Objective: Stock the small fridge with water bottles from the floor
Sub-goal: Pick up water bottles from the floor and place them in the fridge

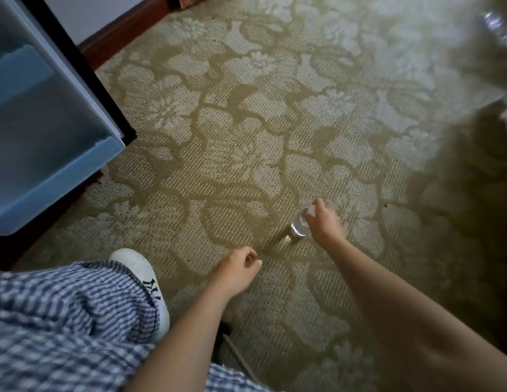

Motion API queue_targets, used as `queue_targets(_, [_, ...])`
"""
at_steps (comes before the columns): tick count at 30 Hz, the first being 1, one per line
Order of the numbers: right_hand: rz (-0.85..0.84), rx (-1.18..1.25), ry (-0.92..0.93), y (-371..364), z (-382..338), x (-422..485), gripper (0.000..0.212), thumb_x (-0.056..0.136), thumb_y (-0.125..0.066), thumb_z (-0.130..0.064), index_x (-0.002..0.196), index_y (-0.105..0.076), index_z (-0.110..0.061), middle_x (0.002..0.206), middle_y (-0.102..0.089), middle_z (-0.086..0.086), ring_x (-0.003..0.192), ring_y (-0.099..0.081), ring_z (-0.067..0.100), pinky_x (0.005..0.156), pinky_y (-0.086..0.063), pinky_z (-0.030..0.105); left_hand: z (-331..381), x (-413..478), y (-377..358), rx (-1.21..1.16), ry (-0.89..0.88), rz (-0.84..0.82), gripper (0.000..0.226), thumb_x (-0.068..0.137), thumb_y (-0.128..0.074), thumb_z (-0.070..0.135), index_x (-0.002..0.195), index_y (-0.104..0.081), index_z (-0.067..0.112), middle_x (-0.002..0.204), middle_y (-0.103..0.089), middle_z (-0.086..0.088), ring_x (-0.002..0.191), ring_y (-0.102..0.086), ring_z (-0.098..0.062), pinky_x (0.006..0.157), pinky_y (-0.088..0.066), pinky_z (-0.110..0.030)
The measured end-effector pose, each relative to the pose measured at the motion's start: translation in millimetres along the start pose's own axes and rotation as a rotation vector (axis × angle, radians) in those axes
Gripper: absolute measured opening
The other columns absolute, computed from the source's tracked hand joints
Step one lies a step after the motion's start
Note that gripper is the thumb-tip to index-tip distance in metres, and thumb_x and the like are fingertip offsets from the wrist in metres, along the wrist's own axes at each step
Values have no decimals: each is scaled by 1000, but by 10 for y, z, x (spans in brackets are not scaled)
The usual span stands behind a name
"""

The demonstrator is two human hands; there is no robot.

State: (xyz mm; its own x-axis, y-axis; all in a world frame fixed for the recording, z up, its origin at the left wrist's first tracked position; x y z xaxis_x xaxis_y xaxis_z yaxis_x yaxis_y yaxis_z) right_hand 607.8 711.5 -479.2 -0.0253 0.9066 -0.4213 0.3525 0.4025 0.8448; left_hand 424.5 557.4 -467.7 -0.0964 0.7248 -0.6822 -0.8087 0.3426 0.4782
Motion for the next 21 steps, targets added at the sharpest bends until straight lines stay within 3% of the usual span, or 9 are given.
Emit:
queue_targets(3, [-37,88,54,29,-132,-113,32,95,-49,-33,117,-47,-11,113,-60,15,86,-57,24,65,-45,32,5,-31,27,-53,24,-42,36,90,-57,35,123,-52,21,125,-57,0,112,-55,-19,98,-47,-38])
queue_targets(6, [-69,96,220,117,-459,-343,34,94,-52,-33,120,-51,-12,107,-64,12,81,-56,18,61,-44,22,56,-74,156,-121,-1,-23,53,86,-64,33,133,-43,20,134,-52,-2,119,-51,-19,99,-44,-35])
queue_targets(9, [-69,97,358,269,-800,-620,25,93,-53,-34,108,-55,-14,90,-61,2,69,-52,11,50,-32,15,31,-125,324,-105,-6,35,74,79,-71,38,141,-34,23,142,-45,-1,127,-47,-21,103,-43,-37])
queue_targets(12, [-96,203,499,479,-1204,-876,15,91,-56,-32,92,-55,-17,73,-57,-5,58,-49,8,47,-34,12,-34,-175,433,-131,-3,33,87,71,-76,40,143,-30,27,145,-43,0,128,-46,-23,104,-42,-44])
queue_targets(14, [-119,269,581,648,-1494,-1011,14,90,-57,-29,83,-55,-17,66,-53,-8,55,-46,8,48,-36,13,-5,-237,491,-181,-58,15,84,68,-79,41,139,-36,26,139,-50,0,119,-51,-19,100,-44,-39])
queue_targets(16, [-162,346,643,789,-1754,-1099,20,89,-58,-30,80,-56,-12,67,-53,-3,57,-48,13,53,-39,25,45,-320,580,-228,-108,27,77,69,-79,37,134,-41,22,129,-56,3,108,-53,-13,90,-44,-29])
queue_targets(18, [-188,393,710,932,-2007,-1187,30,86,-58,-34,80,-57,-4,67,-52,3,57,-48,19,53,-39,33,89,-399,688,-323,-131,51,70,68,-81,35,127,-47,20,121,-58,6,108,-55,-13,90,-47,-30])
queue_targets(21, [-175,454,775,1153,-2339,-1311,39,79,-57,-41,75,-57,-2,61,-45,-1,54,-41,14,50,-33,28,233,-599,964,-344,-213,132,52,63,-82,40,107,-59,22,100,-66,10,96,-63,-12,86,-54,-32])
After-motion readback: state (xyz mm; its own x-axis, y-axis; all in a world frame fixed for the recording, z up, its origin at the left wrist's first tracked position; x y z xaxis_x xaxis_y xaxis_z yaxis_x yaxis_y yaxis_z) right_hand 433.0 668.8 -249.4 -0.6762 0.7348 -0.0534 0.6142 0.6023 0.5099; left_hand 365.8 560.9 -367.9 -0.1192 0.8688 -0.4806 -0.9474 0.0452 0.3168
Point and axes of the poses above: each hand's wrist, its own x-axis towards the middle knuckle, its own y-axis out of the back of the hand, z = x × y, the point moved 10 cm from there along x, towards the middle knuckle
